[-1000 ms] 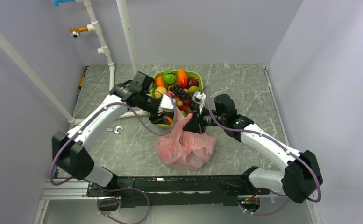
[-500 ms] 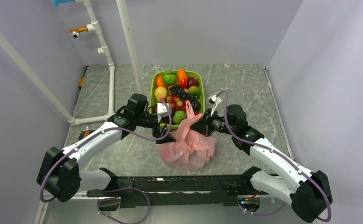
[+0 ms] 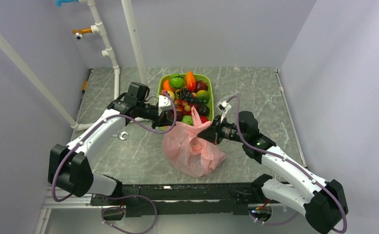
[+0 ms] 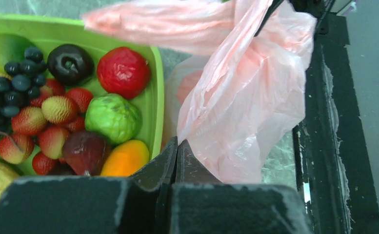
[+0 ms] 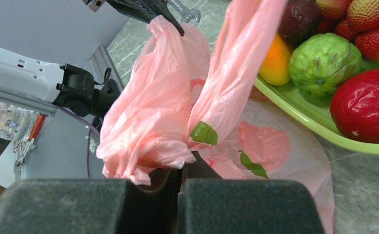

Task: Place the fake fruits into the plastic bag and tie a complex knot

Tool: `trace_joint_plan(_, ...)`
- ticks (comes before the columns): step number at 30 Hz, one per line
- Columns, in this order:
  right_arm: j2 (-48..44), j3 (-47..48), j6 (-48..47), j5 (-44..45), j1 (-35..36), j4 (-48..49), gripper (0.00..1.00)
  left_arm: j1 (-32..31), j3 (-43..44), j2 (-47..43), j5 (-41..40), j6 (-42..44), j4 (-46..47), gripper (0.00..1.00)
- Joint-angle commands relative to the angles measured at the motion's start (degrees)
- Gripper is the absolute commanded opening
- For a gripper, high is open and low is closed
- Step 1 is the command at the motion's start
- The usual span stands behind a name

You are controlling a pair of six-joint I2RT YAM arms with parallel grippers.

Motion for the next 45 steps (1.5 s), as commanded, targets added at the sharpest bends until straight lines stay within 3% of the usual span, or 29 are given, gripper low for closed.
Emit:
trace_joint_plan(1, 1.13, 1.09, -0.69, -2.57, 0.38, 2.8, 0.0, -0.74, 4.29, 0.77, 6.11, 10.97, -10.04, 0.19)
trace_joint_plan(3, 2.16, 1.96, -2.13, -3.72, 0.33, 3.68, 0.0, -0.92, 4.78, 0.2, 8.29, 9.89, -10.02, 0.49)
trace_joint_plan(5, 2.93, 2.46, -3.58, -5.2, 0.38, 4.24, 0.0, -1.04, 3.55, -1.59, 10.36, 4.76, -4.02, 0.62)
trace_joint_plan(13, 4.16, 3.7, -8.39, -8.37, 0.34, 3.1, 0.0, -8.6, -2.47, -7.03, 2.31, -12.57, 16.99, 0.66)
trace_joint_plan(16, 4.37, 4.5, -9.28, -8.48, 0.38, 2.13, 0.0, -9.98, -2.81, -6.96, 0.35, -13.4, 17.72, 0.87)
trace_joint_plan(20, 3.36, 5.22, -10.51, -7.53, -0.13, -0.52, 0.0, -4.62, -5.14, -10.29, 3.87, -13.99, 17.21, 0.96)
trace_joint_plan(24, 2.58, 5.58, -10.92, -6.41, -0.32, -1.86, 0.0, 1.12, -6.31, -16.39, 5.01, -7.97, 13.52, 0.98)
trace_joint_plan(29, 3.27, 6.07, -11.22, -5.86, -1.0, -2.52, 0.0, 2.07, -2.46, -19.64, 3.01, 1.73, 2.51, 0.99)
trace_joint_plan(32, 3.59, 6.42, -10.62, -4.91, -1.02, -2.52, 0.0, 0.96, -2.37, -20.58, 3.11, -2.41, 6.05, 1.0)
trace_joint_plan(36, 3.17, 6.45, -5.43, -6.17, -3.11, 0.77, 0.0, -8.82, -3.87, -20.96, -12.73, -11.95, 16.37, 1.0)
trace_joint_plan(40, 1.6, 5.8, -2.76, -7.04, -4.45, 4.31, 0.0, -9.74, -7.11, -18.26, -19.07, -20.54, 18.92, 0.99)
trace_joint_plan(45, 1.21, 5.19, -3.74, -9.47, -5.03, 3.14, 0.0, -9.66, -15.52, -19.59, -25.64, -16.49, 18.11, 0.94)
